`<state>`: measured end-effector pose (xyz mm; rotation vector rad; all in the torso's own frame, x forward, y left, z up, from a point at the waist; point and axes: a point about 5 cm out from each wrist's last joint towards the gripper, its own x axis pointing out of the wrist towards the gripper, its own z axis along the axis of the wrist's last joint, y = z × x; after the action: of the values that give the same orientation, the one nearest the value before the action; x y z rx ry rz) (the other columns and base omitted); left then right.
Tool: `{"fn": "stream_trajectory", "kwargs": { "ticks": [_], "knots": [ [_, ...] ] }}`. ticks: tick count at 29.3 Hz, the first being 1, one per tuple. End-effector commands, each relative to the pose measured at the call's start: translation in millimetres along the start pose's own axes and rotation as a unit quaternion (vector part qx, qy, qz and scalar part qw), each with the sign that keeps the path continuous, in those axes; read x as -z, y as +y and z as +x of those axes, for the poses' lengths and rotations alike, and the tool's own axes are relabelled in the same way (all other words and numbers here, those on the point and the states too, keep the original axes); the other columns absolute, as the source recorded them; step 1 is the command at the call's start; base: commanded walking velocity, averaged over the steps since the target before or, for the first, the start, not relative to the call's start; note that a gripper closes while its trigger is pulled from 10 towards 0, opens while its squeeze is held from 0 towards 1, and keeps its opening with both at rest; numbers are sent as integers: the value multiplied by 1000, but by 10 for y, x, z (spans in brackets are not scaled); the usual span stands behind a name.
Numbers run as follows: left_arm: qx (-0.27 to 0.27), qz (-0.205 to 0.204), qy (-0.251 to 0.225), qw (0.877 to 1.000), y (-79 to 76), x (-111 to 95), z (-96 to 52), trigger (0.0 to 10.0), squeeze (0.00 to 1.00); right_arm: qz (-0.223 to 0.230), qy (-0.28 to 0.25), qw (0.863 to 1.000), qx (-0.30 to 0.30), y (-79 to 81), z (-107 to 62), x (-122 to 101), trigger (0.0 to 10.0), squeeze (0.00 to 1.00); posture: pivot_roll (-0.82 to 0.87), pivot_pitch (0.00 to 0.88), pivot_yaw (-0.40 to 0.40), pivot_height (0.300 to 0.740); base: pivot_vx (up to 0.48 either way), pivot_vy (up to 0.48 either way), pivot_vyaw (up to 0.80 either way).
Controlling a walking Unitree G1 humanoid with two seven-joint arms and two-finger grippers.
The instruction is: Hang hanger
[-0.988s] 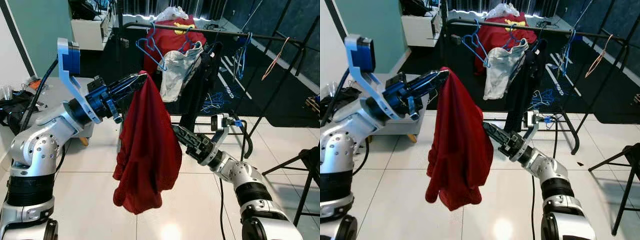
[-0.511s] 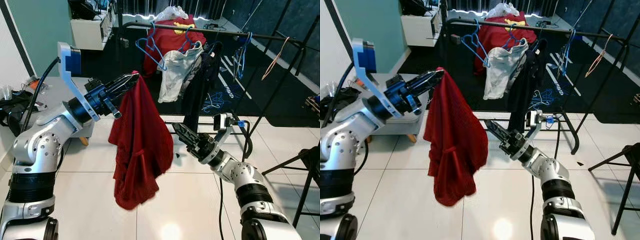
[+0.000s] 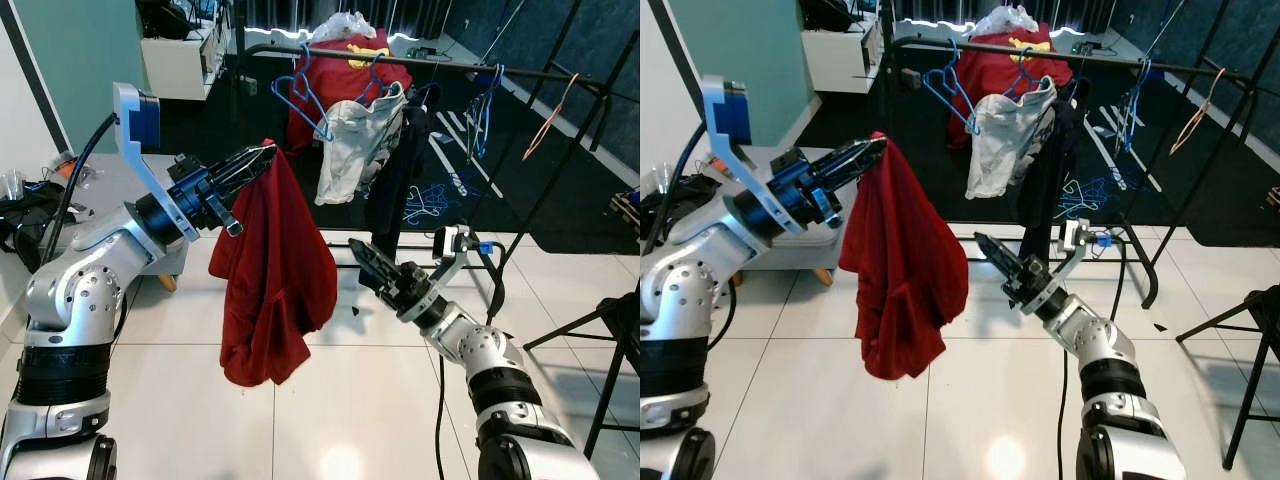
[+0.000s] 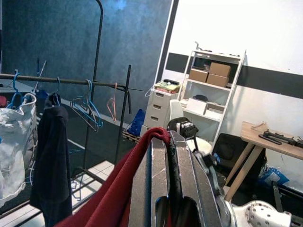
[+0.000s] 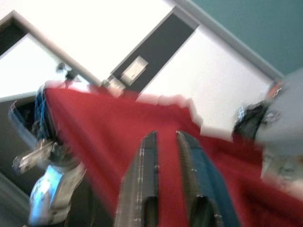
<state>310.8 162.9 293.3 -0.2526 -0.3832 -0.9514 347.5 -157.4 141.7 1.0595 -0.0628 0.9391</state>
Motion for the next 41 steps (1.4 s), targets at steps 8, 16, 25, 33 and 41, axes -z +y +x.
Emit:
{"fn": "stream_trajectory", "kwargs": {
  "ticks": [8,16,25,33,41],
  "knots": [
    [43,-3,-26,999,-103,-84,52,0,0,-1,-3,1000,19,-24,-23,-31,10000,1000,-45,42,-72,740,0,0,0],
    [102,-28,-34,994,-276,-103,62,0,0,85,80,993,2,-18,-27,264,10000,0,-35,37,-78,740,0,0,0],
    [112,-36,-44,992,-301,-116,81,0,0,114,115,986,-26,12,-34,410,10000,0,-29,24,-80,740,0,0,0],
    [86,-28,-35,995,-263,-102,101,0,0,134,136,979,-69,94,-94,437,4039,0,-32,25,-78,740,0,0,0],
    [61,-22,-32,997,-184,-78,94,0,0,141,127,979,-76,109,-136,391,0,0,-35,31,-73,740,0,0,0]
  ]
}}
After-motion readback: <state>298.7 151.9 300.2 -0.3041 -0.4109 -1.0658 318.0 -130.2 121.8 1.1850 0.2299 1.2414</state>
